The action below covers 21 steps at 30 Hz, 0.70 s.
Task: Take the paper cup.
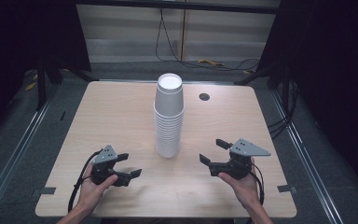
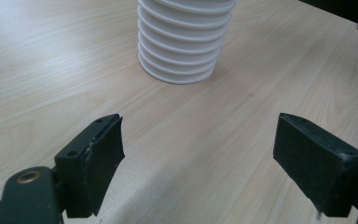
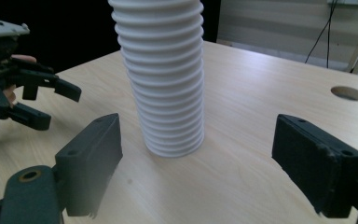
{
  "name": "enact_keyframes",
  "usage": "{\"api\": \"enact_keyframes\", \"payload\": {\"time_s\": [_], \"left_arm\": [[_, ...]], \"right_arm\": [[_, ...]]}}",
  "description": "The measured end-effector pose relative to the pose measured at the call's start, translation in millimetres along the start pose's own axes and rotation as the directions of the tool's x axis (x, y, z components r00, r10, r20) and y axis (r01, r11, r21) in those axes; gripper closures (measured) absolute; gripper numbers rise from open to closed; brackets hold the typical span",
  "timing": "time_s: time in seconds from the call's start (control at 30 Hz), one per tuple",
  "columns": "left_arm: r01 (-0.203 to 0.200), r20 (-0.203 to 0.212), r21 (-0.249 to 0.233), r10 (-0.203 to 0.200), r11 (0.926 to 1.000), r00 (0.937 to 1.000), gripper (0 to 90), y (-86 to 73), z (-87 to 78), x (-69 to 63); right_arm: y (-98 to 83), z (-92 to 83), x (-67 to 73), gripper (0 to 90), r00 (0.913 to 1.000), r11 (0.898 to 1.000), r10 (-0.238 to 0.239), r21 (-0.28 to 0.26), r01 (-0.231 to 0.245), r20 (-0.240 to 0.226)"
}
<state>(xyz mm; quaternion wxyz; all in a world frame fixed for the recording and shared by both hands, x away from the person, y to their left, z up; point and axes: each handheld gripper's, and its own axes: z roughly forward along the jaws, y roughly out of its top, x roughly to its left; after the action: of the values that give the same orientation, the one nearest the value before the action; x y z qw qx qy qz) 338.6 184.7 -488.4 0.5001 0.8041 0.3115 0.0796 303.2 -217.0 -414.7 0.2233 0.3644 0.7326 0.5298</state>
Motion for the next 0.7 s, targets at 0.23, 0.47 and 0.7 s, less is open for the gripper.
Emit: {"api": "enact_keyframes", "payload": {"time_s": [0.23, 0.47, 0.7], "left_arm": [[-0.014, 0.006, -0.006, 0.014, 0.9999, 0.9999, 15.7, -0.5, -1.5, -2.2], [-0.036, 0.001, -0.012, 0.036, 0.9993, 0.9993, 15.8, -0.6, -0.2, -5.1], [-0.05, 0.017, -0.001, 0.05, 0.9987, 0.9986, 15.8, -1.2, 0.0, -8.4]], "right_arm": [[17.0, 4.1, -0.9, 15.7, 0.9999, 1.0, -0.005, 0.002, 0.005, -0.011], [45.9, 3.0, -7.3, 15.8, 0.9985, 1.0, -0.018, -0.014, 0.017, -0.052], [67.6, 18.7, -6.5, 15.8, 0.9967, 0.999, -0.034, -0.012, 0.033, -0.074]]}}
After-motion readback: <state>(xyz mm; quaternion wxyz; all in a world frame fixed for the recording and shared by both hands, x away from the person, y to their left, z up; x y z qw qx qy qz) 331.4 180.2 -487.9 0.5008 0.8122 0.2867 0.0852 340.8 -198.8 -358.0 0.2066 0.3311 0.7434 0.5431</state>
